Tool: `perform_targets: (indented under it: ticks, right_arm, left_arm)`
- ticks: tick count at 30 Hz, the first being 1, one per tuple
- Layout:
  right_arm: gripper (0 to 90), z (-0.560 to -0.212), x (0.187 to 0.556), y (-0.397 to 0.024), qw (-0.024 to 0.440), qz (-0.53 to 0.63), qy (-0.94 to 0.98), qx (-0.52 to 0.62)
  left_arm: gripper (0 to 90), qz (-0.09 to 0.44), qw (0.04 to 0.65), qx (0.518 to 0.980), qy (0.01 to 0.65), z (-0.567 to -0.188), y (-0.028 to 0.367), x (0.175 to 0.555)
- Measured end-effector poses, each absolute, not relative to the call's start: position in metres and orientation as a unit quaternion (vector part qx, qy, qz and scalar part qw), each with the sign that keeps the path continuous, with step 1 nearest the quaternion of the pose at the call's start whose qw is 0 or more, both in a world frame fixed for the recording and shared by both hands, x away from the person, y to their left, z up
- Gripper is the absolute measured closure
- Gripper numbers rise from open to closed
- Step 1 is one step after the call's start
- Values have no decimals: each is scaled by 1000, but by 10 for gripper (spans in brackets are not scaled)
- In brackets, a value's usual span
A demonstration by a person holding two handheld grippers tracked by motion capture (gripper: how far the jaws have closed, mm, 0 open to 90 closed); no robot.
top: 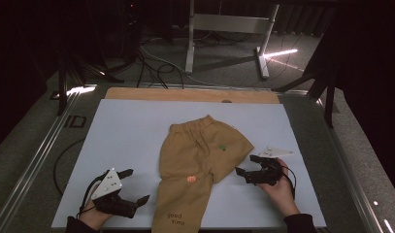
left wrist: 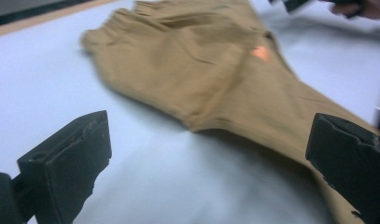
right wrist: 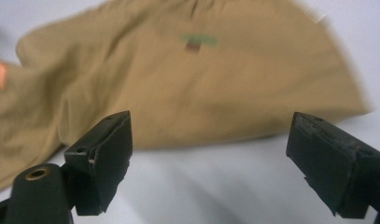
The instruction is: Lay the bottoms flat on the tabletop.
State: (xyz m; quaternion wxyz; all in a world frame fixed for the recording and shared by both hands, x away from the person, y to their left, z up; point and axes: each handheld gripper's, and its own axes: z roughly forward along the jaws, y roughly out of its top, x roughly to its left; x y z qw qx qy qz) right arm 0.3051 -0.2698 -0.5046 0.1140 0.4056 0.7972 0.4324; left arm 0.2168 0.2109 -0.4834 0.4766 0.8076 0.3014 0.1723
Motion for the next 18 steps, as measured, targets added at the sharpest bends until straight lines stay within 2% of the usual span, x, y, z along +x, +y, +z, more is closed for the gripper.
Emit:
perform_targets:
  ticks: [6,9,12,13,14,18]
  right_arm:
    - [141,-519,316,-254,118,402,813,404]
    - [192,-522,324,-250,124,382,811,426]
    - [351,-523,328,-247,146,355,820,426]
    - [431,-522,327,-246,160,339,827,418]
    - [548,-520,327,-246,157,340,830,413]
    - [805,-519,328,-247,156,337,837,403]
  left_arm:
    - [10,200,456,803,328,-489,211,221]
    - [9,201,455,801,333,-491,214,222]
    - [10,204,458,796,340,-491,216,223]
    - [10,203,461,794,340,-490,217,222]
    - [10,205,462,794,338,-490,217,222]
    - [10,205,465,793,336,-489,216,221]
